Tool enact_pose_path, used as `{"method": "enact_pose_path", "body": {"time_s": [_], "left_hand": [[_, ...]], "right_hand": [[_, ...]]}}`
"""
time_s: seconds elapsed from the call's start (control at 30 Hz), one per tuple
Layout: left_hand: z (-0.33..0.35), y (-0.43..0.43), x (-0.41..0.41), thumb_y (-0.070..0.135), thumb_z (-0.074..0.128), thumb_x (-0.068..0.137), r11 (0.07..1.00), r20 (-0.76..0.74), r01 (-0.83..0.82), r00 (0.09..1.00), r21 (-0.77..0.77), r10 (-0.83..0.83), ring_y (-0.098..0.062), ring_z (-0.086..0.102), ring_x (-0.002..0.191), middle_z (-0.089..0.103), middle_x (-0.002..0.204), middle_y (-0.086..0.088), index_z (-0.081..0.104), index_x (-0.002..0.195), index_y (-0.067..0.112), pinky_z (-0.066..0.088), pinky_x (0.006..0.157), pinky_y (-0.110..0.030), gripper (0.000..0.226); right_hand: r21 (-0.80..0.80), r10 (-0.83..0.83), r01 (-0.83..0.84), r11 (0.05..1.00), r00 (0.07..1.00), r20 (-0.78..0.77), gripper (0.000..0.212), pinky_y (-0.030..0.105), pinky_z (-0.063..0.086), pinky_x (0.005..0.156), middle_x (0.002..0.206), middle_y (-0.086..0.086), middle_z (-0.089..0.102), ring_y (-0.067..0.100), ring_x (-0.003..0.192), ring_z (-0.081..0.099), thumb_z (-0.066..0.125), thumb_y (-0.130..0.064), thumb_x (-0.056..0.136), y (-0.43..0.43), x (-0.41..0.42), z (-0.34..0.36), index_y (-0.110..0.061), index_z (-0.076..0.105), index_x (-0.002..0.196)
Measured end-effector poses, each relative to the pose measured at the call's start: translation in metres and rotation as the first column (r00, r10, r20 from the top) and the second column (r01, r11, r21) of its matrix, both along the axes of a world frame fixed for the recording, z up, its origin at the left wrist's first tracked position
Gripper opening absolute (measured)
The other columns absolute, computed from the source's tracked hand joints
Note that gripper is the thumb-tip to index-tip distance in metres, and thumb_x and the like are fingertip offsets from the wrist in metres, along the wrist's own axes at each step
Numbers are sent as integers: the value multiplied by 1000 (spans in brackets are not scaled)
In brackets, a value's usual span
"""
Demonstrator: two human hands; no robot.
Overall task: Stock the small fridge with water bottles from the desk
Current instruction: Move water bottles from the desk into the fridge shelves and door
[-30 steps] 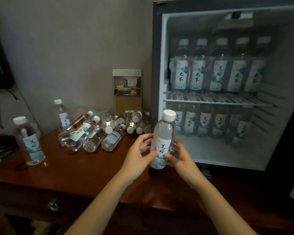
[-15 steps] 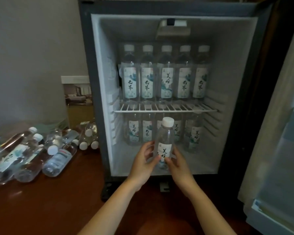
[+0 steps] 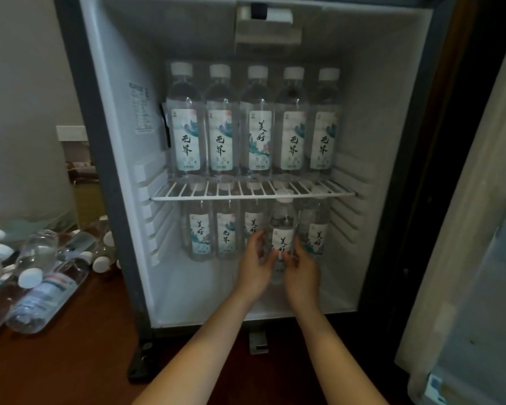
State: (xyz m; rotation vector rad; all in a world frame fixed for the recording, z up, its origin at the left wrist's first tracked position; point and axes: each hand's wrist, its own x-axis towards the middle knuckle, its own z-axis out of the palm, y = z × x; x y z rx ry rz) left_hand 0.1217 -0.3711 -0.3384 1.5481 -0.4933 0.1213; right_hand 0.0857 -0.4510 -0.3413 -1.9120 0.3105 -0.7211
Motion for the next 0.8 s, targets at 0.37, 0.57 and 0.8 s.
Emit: {"method": "enact_pose_path", "body": {"time_s": [0.37, 0.57, 0.8], "left_hand": [[-3, -21, 8, 2, 50, 92, 999, 9, -35, 999, -17, 35, -19, 51, 121, 52, 130, -10, 33, 136, 10, 43, 102, -31, 47], [-3, -16, 3, 5, 51, 93, 1000, -73, -28, 997, 0, 27, -20, 46, 126, 48, 136, -8, 33, 138, 11, 38, 103, -26, 48], [-3, 19, -22, -1, 51, 91, 987, -88, -136, 986, 84, 143, -11, 50, 107, 54, 120, -1, 51, 122, 11, 39, 87, -19, 33]], "right_hand": [[-10, -119, 119, 993, 993, 15, 36, 16, 34, 89, 127, 7, 61, 19, 118, 55, 51, -12, 94, -10, -4, 4, -15, 54, 130], [-4, -141, 141, 990, 990, -5, 32, 17, 36, 84, 122, 8, 64, 21, 114, 58, 50, -13, 95, -6, -8, 6, -13, 59, 125], [-50, -111, 108, 993, 992, -66, 21, 25, 34, 63, 88, 12, 68, 27, 85, 62, 47, -14, 94, 19, -26, 8, -7, 67, 90]]}}
